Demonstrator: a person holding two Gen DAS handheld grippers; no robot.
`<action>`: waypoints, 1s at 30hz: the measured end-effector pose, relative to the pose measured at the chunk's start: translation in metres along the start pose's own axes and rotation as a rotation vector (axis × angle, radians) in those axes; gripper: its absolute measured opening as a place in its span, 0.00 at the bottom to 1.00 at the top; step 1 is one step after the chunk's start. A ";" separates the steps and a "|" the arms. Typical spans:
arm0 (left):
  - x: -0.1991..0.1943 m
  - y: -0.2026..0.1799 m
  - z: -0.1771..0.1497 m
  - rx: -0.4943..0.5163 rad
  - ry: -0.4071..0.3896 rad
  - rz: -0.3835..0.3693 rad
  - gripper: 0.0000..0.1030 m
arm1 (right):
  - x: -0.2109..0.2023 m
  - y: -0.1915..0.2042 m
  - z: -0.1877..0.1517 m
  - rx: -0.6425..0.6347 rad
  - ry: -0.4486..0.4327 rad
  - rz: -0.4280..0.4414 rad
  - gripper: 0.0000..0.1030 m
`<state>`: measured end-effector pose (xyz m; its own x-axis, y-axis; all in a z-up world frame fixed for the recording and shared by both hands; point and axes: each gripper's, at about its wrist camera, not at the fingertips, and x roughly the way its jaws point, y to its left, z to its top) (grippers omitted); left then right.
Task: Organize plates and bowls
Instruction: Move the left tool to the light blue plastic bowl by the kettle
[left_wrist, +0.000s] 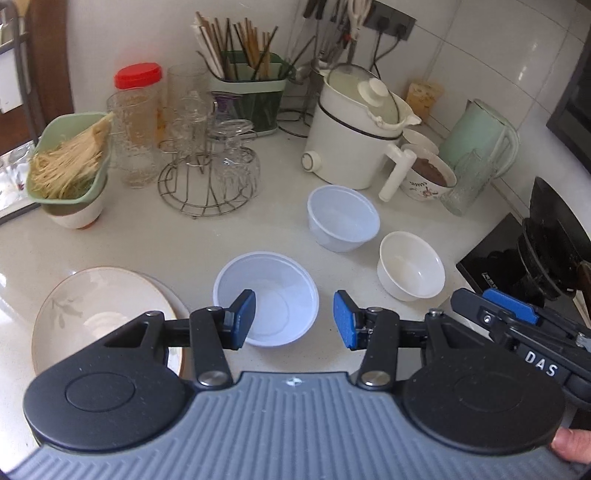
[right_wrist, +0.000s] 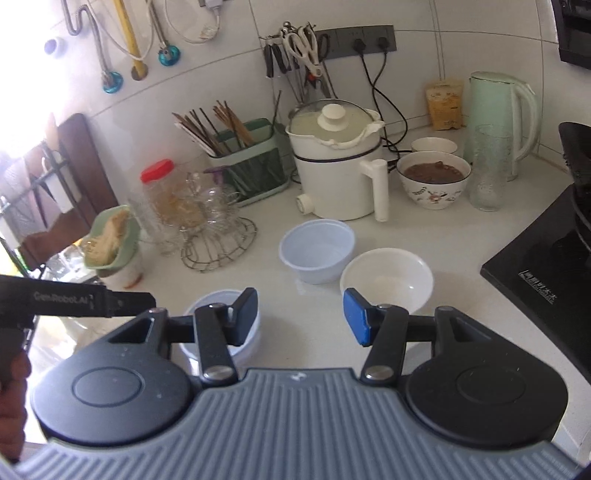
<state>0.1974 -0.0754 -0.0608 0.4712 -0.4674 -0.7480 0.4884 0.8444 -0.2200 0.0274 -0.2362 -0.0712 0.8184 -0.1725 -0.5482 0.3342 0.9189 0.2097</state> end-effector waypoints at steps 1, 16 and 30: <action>0.002 -0.001 0.001 0.001 0.003 -0.002 0.51 | 0.002 -0.002 -0.001 0.003 0.002 -0.003 0.53; 0.056 -0.023 0.037 0.011 0.016 -0.056 0.53 | 0.034 -0.039 0.013 0.046 0.024 -0.084 0.53; 0.088 -0.040 0.072 -0.003 0.022 -0.100 0.59 | 0.069 -0.059 0.039 0.019 0.017 -0.058 0.53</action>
<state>0.2722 -0.1697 -0.0729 0.4043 -0.5433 -0.7357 0.5300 0.7948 -0.2957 0.0829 -0.3159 -0.0900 0.7894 -0.2189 -0.5735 0.3896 0.9006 0.1925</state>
